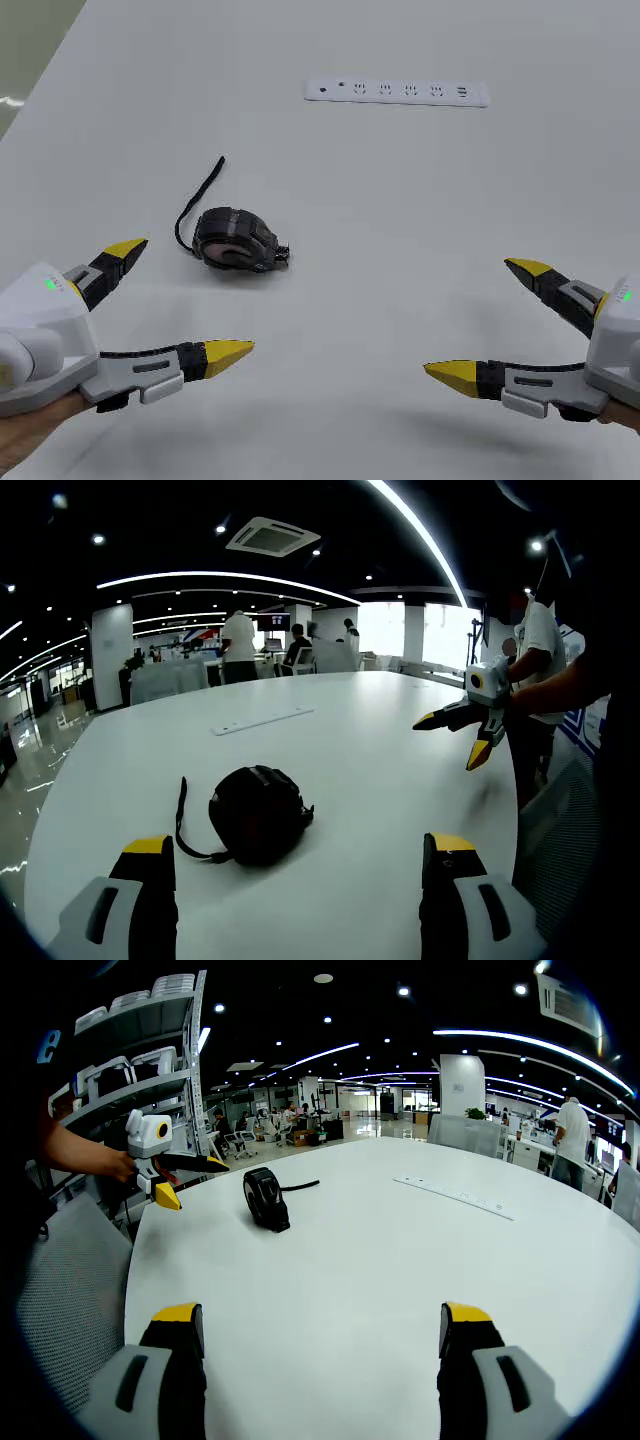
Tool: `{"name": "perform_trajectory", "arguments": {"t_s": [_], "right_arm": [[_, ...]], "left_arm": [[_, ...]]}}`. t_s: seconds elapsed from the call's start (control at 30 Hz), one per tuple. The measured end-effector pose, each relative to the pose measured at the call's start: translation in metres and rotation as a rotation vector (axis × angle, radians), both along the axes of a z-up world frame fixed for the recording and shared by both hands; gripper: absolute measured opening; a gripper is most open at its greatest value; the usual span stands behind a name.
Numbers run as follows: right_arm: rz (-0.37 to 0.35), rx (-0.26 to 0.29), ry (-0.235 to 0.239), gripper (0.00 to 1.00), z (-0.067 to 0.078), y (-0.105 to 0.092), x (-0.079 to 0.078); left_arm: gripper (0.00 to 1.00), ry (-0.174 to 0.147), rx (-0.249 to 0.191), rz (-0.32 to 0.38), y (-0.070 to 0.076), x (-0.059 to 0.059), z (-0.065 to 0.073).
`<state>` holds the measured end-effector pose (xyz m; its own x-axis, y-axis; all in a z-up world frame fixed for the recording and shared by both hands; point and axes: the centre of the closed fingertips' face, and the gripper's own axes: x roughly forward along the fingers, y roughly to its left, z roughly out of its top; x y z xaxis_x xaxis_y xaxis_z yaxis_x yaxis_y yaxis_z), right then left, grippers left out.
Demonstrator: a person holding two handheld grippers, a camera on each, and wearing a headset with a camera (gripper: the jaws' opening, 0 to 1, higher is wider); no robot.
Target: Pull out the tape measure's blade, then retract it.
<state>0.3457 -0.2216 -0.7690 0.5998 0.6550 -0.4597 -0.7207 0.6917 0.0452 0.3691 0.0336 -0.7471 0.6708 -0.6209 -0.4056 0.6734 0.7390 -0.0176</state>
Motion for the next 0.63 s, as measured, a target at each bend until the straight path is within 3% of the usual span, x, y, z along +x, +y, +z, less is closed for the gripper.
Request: {"name": "perform_trajectory", "arguments": {"t_s": [0.63], "right_arm": [[0.012,0.0,0.004,1.0,-0.0032,-0.0011,-0.0013]], "left_arm": [[1.0,0.004,0.016,-0.013,-0.0038,0.0,-0.005]]}}
